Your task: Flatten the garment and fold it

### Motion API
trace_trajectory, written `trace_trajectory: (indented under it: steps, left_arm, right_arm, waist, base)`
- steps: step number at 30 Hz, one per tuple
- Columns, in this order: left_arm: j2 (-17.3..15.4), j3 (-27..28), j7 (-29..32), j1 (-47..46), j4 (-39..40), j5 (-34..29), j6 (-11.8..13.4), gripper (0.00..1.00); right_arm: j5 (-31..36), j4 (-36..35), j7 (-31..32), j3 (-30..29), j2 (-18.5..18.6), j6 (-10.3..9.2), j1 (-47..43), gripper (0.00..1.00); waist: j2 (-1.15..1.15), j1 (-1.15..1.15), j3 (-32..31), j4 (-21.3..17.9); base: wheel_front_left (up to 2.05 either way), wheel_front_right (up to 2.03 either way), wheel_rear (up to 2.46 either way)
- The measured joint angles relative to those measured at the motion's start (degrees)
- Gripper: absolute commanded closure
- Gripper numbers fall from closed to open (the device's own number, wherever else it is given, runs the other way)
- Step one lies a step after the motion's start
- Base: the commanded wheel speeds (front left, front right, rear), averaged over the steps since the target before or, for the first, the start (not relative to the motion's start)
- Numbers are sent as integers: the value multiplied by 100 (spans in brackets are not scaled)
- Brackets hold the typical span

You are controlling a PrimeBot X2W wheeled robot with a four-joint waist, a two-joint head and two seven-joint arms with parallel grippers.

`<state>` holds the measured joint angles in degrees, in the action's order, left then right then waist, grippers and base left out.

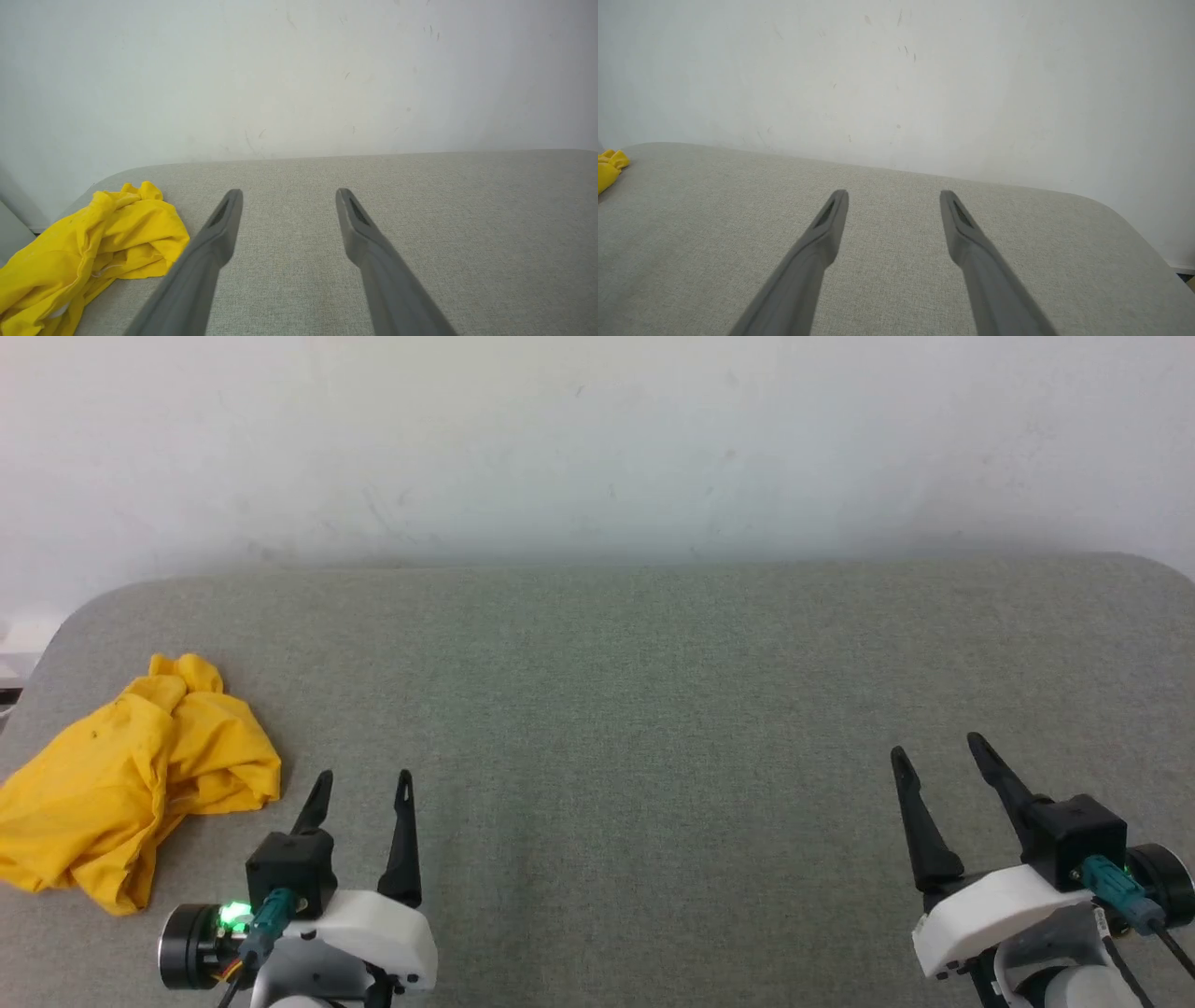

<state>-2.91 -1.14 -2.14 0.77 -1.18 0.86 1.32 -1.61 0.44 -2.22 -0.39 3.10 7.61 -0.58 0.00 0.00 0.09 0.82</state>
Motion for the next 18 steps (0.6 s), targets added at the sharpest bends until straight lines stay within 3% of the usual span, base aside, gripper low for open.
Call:
trace_trajectory:
  steps: [18]
  left_arm:
    - [-1,-27,-208,4,-51,8,126,0]
  right_arm:
    - [-47,-23,-203,93,-1,0,-64,0]
  waist:
    - [0,0,-36,455]
  base:
    - [0,0,0]
